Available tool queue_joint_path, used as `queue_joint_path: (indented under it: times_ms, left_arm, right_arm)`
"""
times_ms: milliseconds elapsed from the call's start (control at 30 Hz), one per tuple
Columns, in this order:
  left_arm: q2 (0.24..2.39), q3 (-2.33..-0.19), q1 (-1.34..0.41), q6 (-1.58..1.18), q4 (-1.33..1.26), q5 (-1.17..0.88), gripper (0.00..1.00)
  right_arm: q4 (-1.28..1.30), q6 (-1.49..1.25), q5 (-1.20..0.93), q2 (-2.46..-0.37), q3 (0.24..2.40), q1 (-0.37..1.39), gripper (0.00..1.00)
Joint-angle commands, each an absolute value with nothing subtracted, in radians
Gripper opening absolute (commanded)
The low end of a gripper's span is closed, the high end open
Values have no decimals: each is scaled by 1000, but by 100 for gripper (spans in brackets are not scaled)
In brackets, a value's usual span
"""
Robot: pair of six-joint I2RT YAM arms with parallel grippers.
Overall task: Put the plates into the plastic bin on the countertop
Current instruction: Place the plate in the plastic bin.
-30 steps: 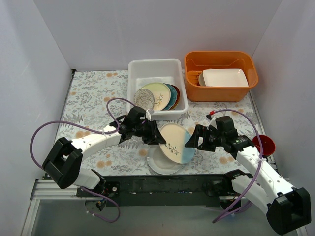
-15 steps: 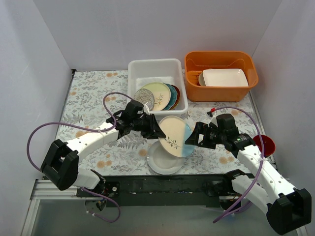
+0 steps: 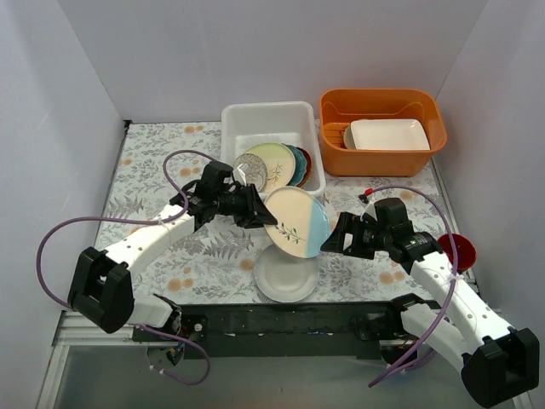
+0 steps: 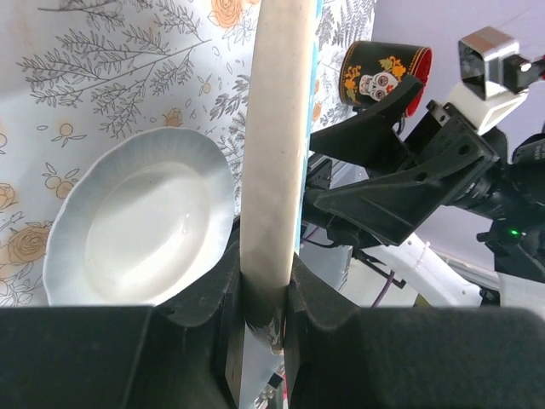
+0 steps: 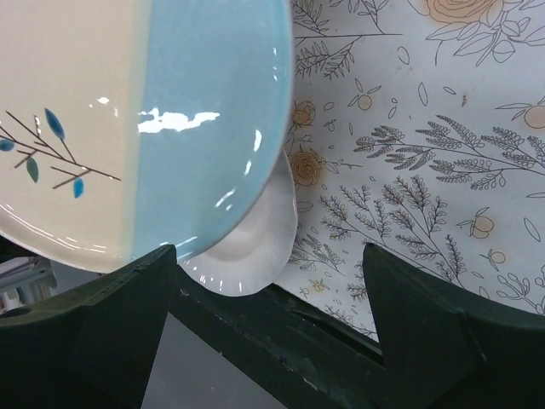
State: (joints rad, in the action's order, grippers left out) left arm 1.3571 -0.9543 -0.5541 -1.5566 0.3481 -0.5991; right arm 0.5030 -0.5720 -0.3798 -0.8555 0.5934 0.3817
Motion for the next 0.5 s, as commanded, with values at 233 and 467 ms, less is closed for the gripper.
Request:
queue_joint_path:
  times_ms: [233,467]
  left_arm:
    - [1229,-1094,-419,-1506,376,-673,0]
    - [1241,-1126,-356,-1497,379,-684,0]
  right_arm:
    - [465,-561,-396,-868,591,385,96]
    - [471,-561,-391,-853,578,385,96]
